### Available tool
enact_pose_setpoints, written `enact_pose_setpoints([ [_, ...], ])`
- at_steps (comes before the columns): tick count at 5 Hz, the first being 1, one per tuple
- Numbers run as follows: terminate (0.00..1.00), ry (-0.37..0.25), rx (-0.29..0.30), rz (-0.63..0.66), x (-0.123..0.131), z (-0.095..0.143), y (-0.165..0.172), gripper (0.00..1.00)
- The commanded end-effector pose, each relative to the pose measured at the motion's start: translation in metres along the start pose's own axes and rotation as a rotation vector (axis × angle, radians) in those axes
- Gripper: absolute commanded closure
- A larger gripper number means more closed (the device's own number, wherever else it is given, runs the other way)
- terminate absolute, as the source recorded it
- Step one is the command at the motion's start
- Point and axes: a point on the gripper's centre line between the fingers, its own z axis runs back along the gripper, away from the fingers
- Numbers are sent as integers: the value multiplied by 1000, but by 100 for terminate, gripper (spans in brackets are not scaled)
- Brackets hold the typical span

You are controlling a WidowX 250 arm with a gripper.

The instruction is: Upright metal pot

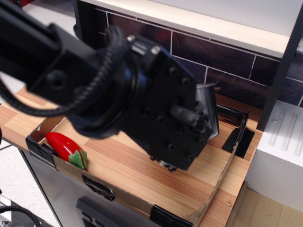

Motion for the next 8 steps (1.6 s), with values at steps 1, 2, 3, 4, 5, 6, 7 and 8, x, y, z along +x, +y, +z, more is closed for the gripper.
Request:
enact_pose_setpoints([
  [1, 0, 25, -21, 21, -7, 0, 4, 0],
  [2, 0, 41, -62, 29, -8, 1, 4, 0],
  [3, 0, 45, -82, 16, -9, 3, 3, 0],
  [4, 0, 66, -105, 24, -11, 5, 2, 0],
  [5, 0, 95, -133, 20, -13, 5, 0, 0],
  [6, 0, 111, -160, 16, -17, 4, 0, 0],
  [7, 0, 134, -454, 48, -17, 13, 16, 0],
  [8, 0, 147, -706, 167, -7, 32, 48, 0],
])
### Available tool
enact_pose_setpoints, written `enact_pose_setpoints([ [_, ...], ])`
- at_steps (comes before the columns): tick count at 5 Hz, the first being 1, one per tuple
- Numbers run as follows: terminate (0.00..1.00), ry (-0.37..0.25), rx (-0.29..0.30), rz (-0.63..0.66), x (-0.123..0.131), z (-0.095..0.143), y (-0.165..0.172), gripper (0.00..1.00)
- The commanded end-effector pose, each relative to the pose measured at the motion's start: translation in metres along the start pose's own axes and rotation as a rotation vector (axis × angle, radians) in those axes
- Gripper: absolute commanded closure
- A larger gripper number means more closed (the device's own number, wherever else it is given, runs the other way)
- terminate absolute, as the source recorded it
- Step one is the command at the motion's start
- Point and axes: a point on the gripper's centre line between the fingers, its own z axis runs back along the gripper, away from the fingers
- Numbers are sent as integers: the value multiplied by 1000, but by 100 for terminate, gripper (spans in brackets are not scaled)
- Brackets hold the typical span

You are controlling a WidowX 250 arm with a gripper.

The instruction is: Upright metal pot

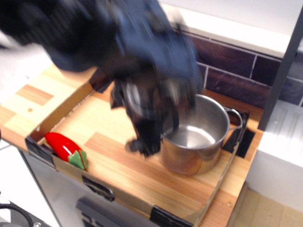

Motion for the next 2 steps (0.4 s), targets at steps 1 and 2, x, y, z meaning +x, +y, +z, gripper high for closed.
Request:
enact_pose_setpoints([
  [1, 0, -67, -309, 186, 9, 66, 44, 0],
  [2, 100, -101, -318, 185, 12, 78, 53, 0],
])
